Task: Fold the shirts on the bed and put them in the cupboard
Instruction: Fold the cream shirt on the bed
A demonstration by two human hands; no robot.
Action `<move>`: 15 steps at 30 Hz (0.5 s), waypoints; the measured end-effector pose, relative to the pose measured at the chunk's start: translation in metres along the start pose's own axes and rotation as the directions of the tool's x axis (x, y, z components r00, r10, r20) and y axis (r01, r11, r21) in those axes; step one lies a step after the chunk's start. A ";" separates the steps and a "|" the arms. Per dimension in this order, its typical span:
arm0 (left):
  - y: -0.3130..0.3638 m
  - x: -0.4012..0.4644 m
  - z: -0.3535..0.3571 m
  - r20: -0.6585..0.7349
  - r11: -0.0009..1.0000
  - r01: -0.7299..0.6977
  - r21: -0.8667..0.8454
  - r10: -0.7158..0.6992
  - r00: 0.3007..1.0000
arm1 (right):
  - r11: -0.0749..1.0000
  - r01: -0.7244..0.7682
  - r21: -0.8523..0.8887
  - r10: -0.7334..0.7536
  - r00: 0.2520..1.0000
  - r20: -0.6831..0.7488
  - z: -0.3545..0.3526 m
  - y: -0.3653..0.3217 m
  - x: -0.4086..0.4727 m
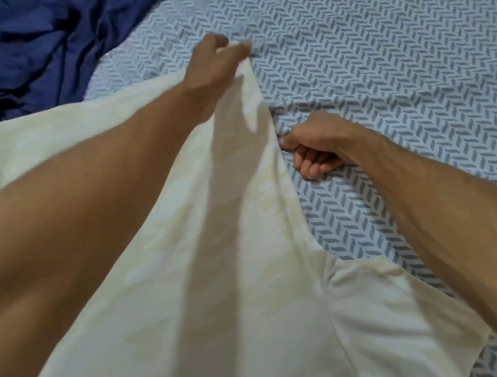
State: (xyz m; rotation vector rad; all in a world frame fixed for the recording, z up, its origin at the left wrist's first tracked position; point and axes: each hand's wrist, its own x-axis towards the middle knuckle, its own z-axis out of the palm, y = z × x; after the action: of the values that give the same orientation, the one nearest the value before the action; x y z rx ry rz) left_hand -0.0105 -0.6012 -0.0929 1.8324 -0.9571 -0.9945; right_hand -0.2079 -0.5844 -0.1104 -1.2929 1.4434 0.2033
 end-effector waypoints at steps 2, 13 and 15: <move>-0.021 -0.036 -0.051 -0.045 0.936 -0.104 0.336 0.127 0.991 | 0.999 0.014 0.033 -0.012 0.999 -0.033 0.006 -0.002 -0.002; -0.120 -0.109 -0.172 0.021 0.494 0.045 0.868 -0.129 0.991 | 0.816 0.219 -0.535 -0.526 0.665 -0.531 0.120 -0.112 -0.050; -0.125 -0.109 -0.176 0.082 0.476 -0.030 0.879 -0.090 0.993 | 0.638 0.381 -0.670 -0.682 0.683 -0.261 0.166 -0.158 -0.039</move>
State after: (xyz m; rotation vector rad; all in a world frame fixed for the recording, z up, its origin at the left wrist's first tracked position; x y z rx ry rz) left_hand 0.1314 -0.4067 -0.1149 2.6536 -1.7503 -0.6286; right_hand 0.0036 -0.5027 -0.0581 -2.3881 1.3494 -0.1549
